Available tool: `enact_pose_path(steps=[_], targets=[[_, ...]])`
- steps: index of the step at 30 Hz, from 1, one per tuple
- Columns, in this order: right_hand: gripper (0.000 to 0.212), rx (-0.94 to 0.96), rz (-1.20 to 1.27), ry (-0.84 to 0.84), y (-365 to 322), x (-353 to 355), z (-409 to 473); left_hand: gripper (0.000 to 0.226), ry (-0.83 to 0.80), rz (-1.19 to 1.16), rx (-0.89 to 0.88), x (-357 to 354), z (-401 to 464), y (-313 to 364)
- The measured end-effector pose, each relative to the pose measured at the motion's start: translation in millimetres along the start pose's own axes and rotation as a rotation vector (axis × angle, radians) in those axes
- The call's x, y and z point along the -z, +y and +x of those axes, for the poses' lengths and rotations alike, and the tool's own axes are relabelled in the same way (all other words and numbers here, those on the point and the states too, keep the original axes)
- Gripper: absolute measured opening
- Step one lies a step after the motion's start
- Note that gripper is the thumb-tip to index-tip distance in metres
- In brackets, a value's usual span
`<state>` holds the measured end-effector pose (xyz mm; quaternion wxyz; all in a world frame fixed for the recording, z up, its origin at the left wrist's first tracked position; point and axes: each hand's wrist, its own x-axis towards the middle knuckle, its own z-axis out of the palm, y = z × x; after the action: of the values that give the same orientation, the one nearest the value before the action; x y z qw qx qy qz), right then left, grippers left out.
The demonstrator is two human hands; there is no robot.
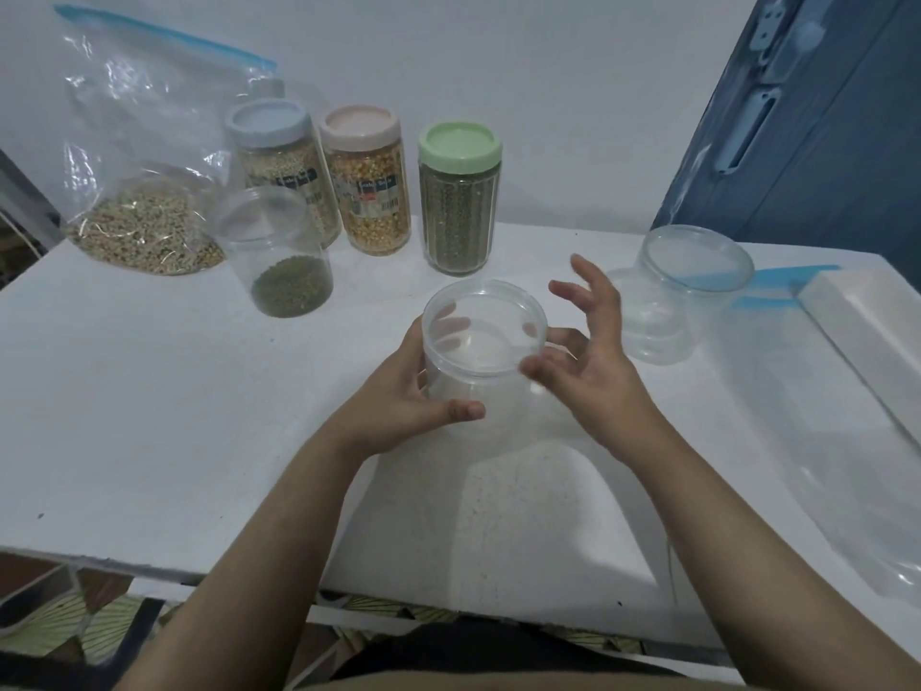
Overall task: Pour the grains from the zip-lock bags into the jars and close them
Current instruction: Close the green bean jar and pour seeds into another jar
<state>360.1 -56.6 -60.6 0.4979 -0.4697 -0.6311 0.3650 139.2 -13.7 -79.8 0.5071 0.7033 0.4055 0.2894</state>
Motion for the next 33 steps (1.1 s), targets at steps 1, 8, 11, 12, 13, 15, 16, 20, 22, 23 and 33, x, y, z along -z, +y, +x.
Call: enact_pose_path(steps=[1, 8, 11, 12, 13, 15, 16, 20, 22, 23, 33], targets=[[0.078, -0.020, 0.049, 0.014, 1.6, 4.5, -0.1, 0.109, 0.000, -0.002, -0.001, 2.3, -0.8, -0.8], [0.077, 0.049, -0.312, -0.156, -21.3, -38.1, 14.7, 0.100, 0.017, 0.003, -0.022, 17.8, -8.1, -2.0], [0.057, 0.065, -0.291, -0.175, -33.9, -59.1, 30.1, 0.101, 0.020, -0.020, -0.017, 43.2, -17.1, -10.1], [0.050, 0.096, -0.266, -0.158, -38.0, -66.2, 35.0, 0.102, 0.015, -0.022, -0.013, 53.1, -20.8, -13.8], [0.045, 0.132, -0.229, -0.114, -41.2, -73.1, 40.8, 0.104, 0.014, -0.022, -0.006, 62.7, -24.5, -17.1], [0.033, 0.215, -0.132, 0.087, -49.2, -88.7, 55.5, 0.108, 0.031, -0.018, 0.013, 82.5, -31.5, -24.3], [0.027, 0.237, -0.081, 0.203, -55.0, -95.6, 63.0, 0.109, 0.043, -0.014, 0.021, 92.7, -34.6, -27.8], [0.020, 0.201, -0.066, 0.506, -71.5, -114.3, 89.7, 0.111, 0.085, -0.005, 0.013, 131.0, -44.2, -41.7], [0.022, 0.153, -0.194, 0.578, -65.3, -123.8, 99.8, 0.112, 0.119, -0.002, 0.001, 144.9, -47.2, -49.3], [0.021, 0.126, -0.298, 0.597, -58.4, -127.7, 103.9, 0.111, 0.136, 0.003, -0.004, 149.8, -48.1, -52.1], [0.024, -0.478, -0.824, 0.555, 39.0, -161.7, 62.1, 0.091, 0.167, 0.047, -0.093, 158.8, -50.9, -72.1]])
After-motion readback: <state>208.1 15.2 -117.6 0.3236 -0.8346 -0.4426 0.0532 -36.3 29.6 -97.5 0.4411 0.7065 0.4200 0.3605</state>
